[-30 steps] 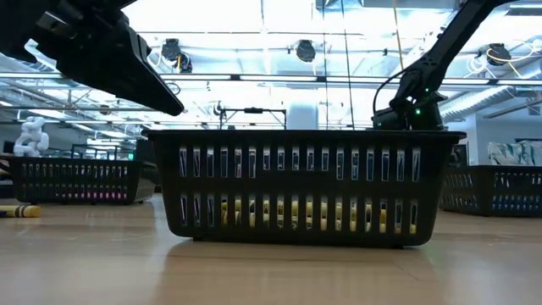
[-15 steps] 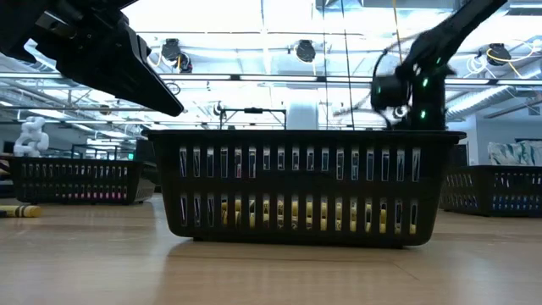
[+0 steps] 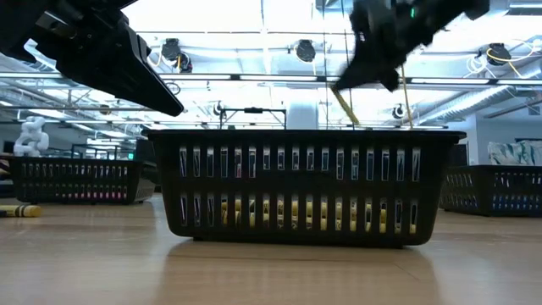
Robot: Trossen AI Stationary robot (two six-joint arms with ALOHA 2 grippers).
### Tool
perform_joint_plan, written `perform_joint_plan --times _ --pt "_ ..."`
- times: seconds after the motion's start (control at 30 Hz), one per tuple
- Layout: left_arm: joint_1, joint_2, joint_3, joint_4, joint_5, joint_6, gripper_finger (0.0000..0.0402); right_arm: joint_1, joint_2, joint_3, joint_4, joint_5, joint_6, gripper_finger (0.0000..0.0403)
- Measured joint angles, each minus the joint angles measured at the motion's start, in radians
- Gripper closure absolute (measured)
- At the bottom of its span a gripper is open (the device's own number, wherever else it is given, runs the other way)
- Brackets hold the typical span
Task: Sort crayons
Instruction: Put the yellow crayon into the bottom black bin, then put the blue crayon into the right black bin
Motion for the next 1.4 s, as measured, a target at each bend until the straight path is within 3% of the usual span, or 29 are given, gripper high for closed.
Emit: perform_joint_plan --times 0.27,0.43,0.67,1.03,1.23,1.4 --pt "0.0 0.0 0.0 0.001 0.0 0.005 0.0398 0.294 0.261 0.0 0.586 0.025 -0.097 0.0403" --pt "0.0 0.0 0.0 0.002 0.0 0.006 0.0398 0.368 0.431 0.001 0.752 -0.027 -0.109 0.0403" --pt "0.0 0.0 0.0 0.002 -0.003 0.006 0.0398 0.396 0.546 0.071 0.677 -0.079 -0.074 0.0396" --pt "0.0 0.0 0.0 0.009 -0.004 0.005 0.0398 0.395 0.587 0.285 0.21 -0.079 -0.042 0.0334" --pt "0.0 0.0 0.0 0.008 -0.004 0.006 0.0398 0.389 0.588 0.365 0.133 -0.079 -0.095 0.028" --pt "-0.002 0.0 0.0 0.006 -0.003 0.027 0.0398 0.397 0.588 0.396 0.164 -0.046 -0.208 0.0269"
